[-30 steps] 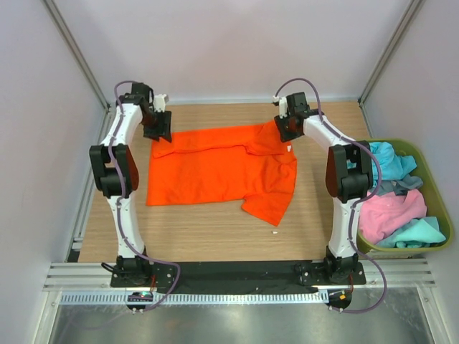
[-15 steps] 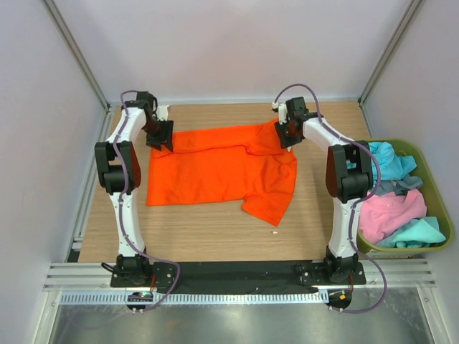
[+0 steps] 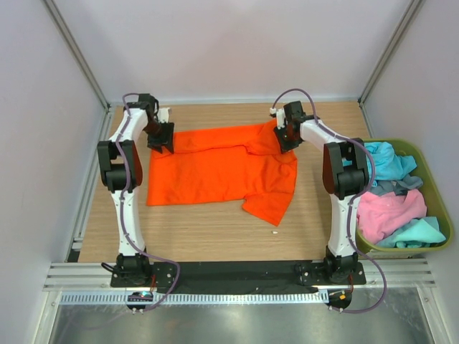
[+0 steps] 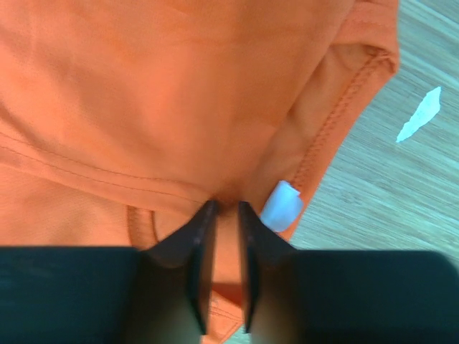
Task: Fold and stack the t-shirts
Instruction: Fold the tshirt
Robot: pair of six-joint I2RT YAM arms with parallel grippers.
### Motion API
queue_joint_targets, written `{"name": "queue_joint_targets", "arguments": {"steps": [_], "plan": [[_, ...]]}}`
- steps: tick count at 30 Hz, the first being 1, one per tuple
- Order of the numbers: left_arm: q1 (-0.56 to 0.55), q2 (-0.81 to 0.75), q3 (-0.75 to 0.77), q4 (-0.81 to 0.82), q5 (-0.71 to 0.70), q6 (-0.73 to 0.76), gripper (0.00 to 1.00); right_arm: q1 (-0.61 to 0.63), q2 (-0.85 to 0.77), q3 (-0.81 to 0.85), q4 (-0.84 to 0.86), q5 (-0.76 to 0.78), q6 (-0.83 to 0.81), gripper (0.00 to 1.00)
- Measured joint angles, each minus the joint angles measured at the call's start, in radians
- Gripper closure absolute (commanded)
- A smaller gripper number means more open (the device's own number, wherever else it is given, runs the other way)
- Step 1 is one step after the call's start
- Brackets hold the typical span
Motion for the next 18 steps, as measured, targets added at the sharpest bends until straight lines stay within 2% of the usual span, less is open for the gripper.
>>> {"name": "queue_joint_targets", "arguments": {"steps": [2,3,5,7,10,12,13,15,16,18], "plan": [[0.0,0.0,0.003,-0.001,0.0,-0.001,0.47,0.0,0.0,0.002,0.0,-0.007,-0.003,0.87],[0.0,0.0,0.004,-0.001,0.0,-0.001,0.47,0.0,0.0,0.002,0.0,-0.011,-0.004,0.88],[0.0,0.0,0.004,-0.002,0.0,-0.001,0.47,0.0,0.0,0.002,-0.001,-0.015,-0.002,0.84],[0.0,0.0,0.004,-0.002,0.0,-0.001,0.47,0.0,0.0,0.002,0.0,-0.019,-0.002,0.75],[0.0,0.0,0.004,-0.002,0.0,-0.002,0.47,0.0,0.0,0.001,0.001,-0.019,-0.002,0.73],[0.0,0.0,0.004,-0.002,0.0,-0.002,0.47,0.0,0.0,-0.003,0.005,-0.022,-0.002,0.78],[0.0,0.0,0.004,-0.002,-0.001,-0.002,0.47,0.0,0.0,-0.003,0.006,-0.023,-0.002,0.85],[0.0,0.0,0.004,-0.002,-0.002,-0.002,0.47,0.0,0.0,-0.004,0.006,-0.029,-0.003,0.9],[0.0,0.0,0.004,-0.002,-0.005,-0.002,0.47,0.0,0.0,-0.004,0.006,-0.032,-0.003,0.97],[0.0,0.0,0.004,-0.002,-0.007,-0.002,0.47,0.0,0.0,-0.004,0.006,-0.034,-0.004,0.99]]}}
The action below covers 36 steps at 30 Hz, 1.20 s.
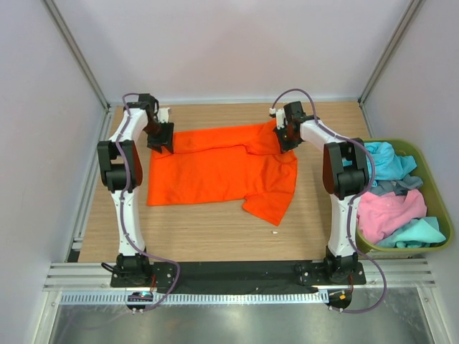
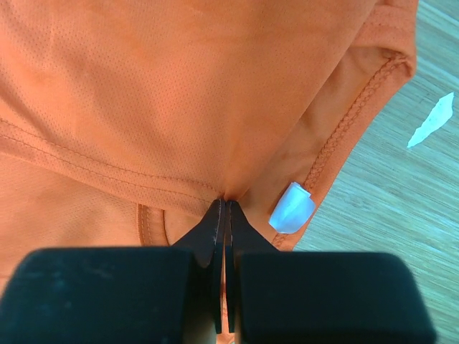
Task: Fold and stack the t-shirts
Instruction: Fold the tshirt
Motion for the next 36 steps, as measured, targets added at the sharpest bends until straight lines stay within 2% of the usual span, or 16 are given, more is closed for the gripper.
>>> {"name": "queue_joint_targets", "arguments": {"steps": [9,22,36], "plan": [[0.0,0.0,0.0,0.001,-0.001,-0.002,0.48,0.0,-0.035,-0.016,-0.026,-0.004,0.002,0.99],[0.0,0.0,0.0,0.013,0.0,-0.009,0.47,0.005,-0.24,-0.159,-0.06,-0.038,0.014,0.99],[0.0,0.0,-0.01,0.032,0.0,-0.025,0.47,0.03,-0.249,-0.236,-0.089,-0.064,0.033,0.99]]}}
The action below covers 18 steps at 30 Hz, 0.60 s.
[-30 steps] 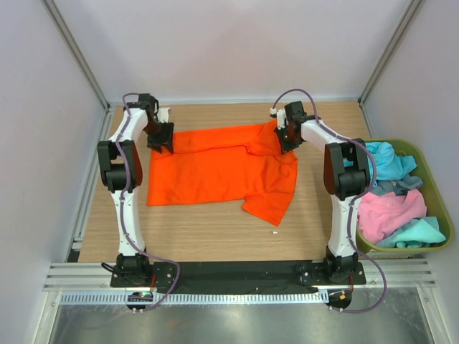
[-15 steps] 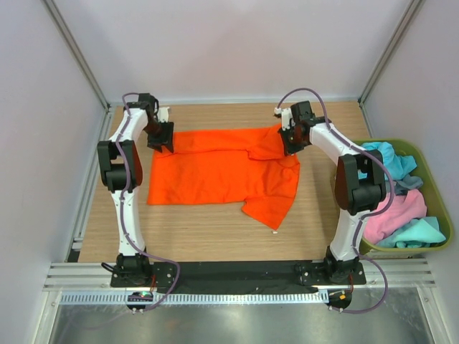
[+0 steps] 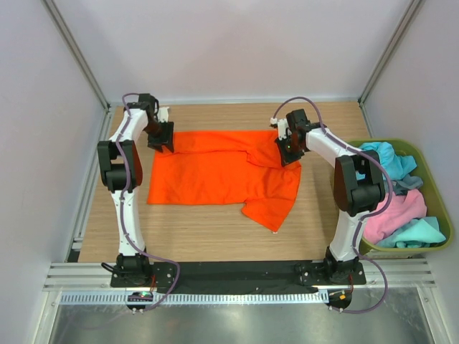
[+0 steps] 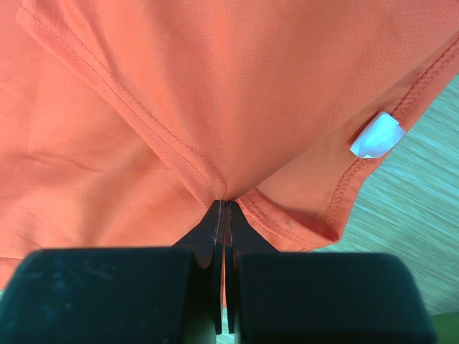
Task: Fold and stack the t-shirts
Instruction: Fold the tshirt
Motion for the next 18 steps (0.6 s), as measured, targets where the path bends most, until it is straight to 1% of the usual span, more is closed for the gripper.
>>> {"name": "queue_joint_targets", "arguments": {"steps": [3,8,12,18], "plan": [[0.0,0.006,0.02,0.0,0.0,-0.003,0.47,0.0,-0.005,-0.01,0.002,0.001,0.0,0.99],[0.0,0.063,0.159,0.005,-0.011,-0.004,0.47,0.0,-0.007,-0.013,0.002,0.005,-0.002,0.99],[0.0,0.103,0.235,0.01,-0.026,-0.004,0.46,0.0,-0.007,-0.013,0.004,0.01,-0.005,0.99],[0.0,0.153,0.268,0.024,-0.05,-0.005,0.46,0.0,-0.007,-0.013,0.005,0.013,-0.005,0.99]]}}
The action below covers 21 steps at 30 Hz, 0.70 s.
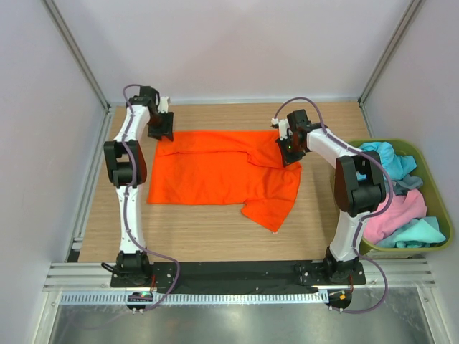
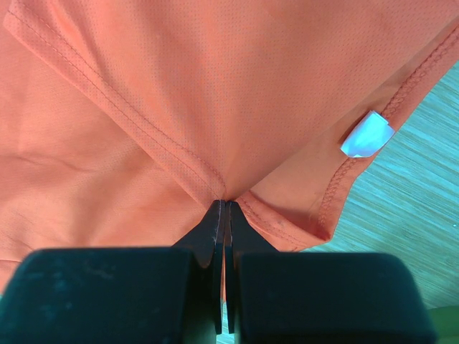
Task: Fold and stack the t-shirts
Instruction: Fold the tshirt
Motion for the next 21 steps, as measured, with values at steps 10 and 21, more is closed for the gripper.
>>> {"name": "queue_joint_targets", "arguments": {"steps": [10,21], "plan": [[0.0,0.029,0.02,0.012,-0.035,-0.015,0.45,0.0,-0.013,-0.026,0.002,0.003,0.0,0.99],[-0.001,0.049,0.05,0.021,-0.066,-0.022,0.44,0.0,-0.101,-0.146,-0.01,-0.003,0.006,0.57]]}}
